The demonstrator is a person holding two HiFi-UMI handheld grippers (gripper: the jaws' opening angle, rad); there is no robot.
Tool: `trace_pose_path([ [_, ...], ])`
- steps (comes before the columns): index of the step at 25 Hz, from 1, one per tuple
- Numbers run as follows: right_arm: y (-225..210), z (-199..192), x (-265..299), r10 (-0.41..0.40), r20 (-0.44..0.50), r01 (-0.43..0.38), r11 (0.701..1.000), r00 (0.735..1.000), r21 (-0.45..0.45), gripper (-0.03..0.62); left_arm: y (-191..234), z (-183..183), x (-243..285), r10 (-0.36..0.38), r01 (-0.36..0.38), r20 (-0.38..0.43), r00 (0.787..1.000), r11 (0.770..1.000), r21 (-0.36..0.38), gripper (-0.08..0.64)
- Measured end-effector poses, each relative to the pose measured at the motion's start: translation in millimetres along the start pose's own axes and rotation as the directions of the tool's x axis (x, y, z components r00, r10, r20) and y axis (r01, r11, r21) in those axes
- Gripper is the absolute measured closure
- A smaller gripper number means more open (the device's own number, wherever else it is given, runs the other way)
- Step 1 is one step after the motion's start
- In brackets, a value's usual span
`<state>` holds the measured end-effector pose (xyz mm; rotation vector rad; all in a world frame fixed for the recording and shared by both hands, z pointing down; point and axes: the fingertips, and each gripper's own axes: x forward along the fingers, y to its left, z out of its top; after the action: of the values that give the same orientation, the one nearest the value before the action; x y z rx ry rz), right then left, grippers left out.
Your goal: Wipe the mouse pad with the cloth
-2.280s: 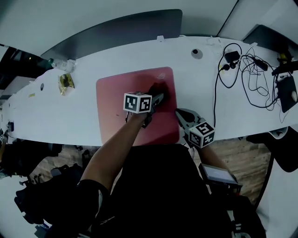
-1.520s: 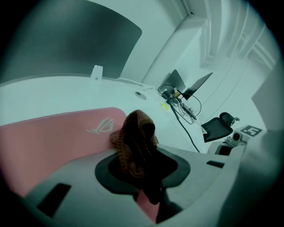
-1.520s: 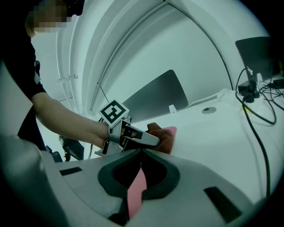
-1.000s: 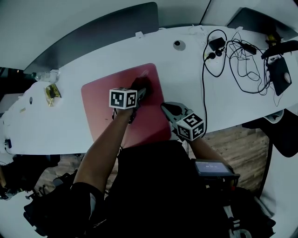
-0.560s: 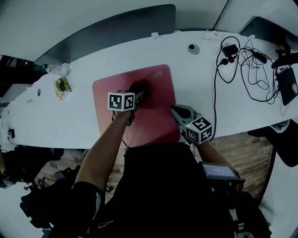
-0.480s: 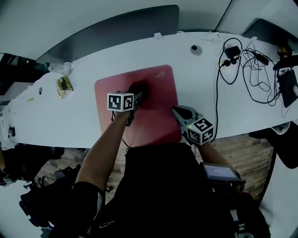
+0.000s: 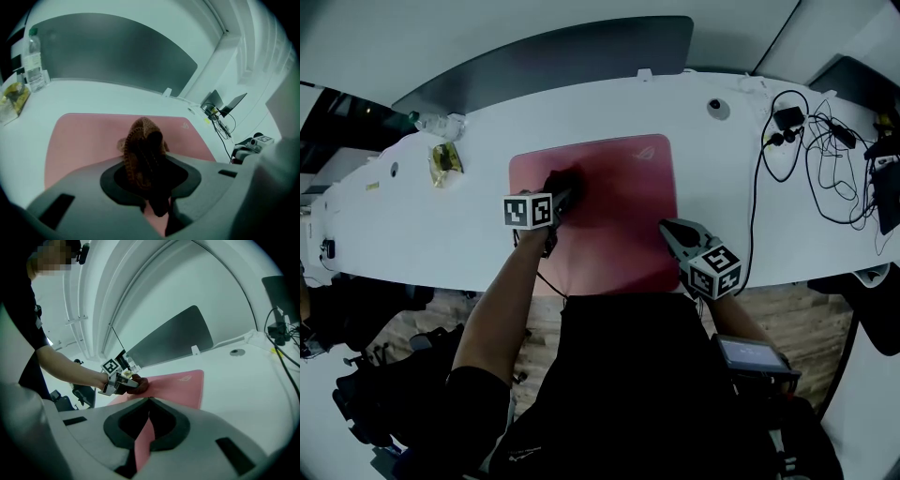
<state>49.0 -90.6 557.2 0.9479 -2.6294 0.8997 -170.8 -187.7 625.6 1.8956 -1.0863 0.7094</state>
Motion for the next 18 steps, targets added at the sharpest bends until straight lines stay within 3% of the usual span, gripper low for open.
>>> trace_pose_path([
  [10,6,-2,4,0.003,-0.011,-0.003,1.0,1.0,-0.005,0.566,63,-12,-38,0.101,-0.097,0.046,0.994,0.991,-0.088,0.448],
  [18,13,-2,10,0.011,-0.022,-0.012,1.0,1.0,-0.014,0.566,117,-26,-75,0.233,-0.204,0.106,0.967,0.952,-0.23,0.448],
])
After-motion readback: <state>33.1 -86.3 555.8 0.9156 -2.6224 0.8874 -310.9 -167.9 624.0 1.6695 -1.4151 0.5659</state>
